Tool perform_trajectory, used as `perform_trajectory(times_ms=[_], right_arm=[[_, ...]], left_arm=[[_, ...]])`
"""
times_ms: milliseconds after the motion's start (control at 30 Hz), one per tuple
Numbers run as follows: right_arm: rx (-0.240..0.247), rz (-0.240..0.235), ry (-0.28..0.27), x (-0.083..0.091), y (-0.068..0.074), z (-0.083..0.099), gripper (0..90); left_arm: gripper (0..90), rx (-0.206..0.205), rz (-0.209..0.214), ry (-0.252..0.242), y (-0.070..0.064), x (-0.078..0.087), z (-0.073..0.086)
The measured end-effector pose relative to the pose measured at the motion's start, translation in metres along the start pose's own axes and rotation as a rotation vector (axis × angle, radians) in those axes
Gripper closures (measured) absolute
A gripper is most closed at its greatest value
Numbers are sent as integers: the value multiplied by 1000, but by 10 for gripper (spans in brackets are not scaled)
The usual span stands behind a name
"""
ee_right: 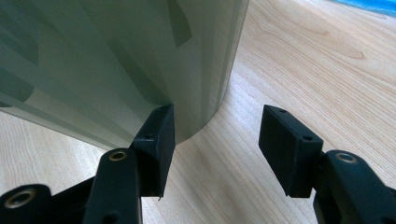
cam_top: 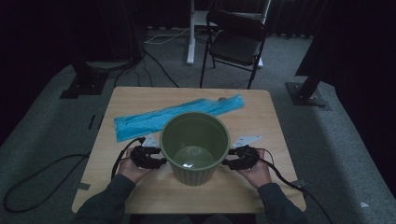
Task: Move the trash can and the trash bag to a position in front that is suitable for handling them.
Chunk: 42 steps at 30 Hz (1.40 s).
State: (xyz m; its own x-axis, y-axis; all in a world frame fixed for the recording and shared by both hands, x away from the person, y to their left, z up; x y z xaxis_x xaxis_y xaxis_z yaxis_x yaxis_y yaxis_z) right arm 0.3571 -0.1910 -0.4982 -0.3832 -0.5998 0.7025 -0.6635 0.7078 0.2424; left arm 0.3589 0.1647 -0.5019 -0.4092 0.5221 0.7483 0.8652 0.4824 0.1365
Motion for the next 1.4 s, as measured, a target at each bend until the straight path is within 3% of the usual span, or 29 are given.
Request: perform_trajectory(times_ms=[233,600,833,900,1100,1400], right_arm=[[-16,26,-6,3,-7,0,450],[-50,83,-28,12,-24,3,463],[-57,82,-32,13,-28,2,456],[-58,81,-31,12,-28,2,455],[-54,75,-32,12,-29,1,453],[-55,74,-32,13,-30,2,447]], left_arm=[[491,-4,-14,-3,4,-11,-12],[514,1,24,-13,3,-26,-27],[505,-25,11,23,7,-28,-24],[524,-33,-9,45,11,-27,-21],[529,21,-48,49,32,-21,-14],[528,67,-110,61,69,-15,-6]])
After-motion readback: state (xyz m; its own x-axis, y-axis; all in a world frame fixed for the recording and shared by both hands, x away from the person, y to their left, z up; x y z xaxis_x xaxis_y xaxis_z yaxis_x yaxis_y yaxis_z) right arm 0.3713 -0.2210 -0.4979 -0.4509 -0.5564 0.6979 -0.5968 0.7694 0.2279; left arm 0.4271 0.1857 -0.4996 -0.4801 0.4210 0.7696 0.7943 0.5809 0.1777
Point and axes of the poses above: each handheld gripper's, and its own axes: x roughly backward along the jaws, z roughly out of its underside, y roughly to its left, the point moved 2 cm from there along -x, roughly forward along the jaws, and after that the axes turned 14 degrees about -x, right-handed, at the moved point
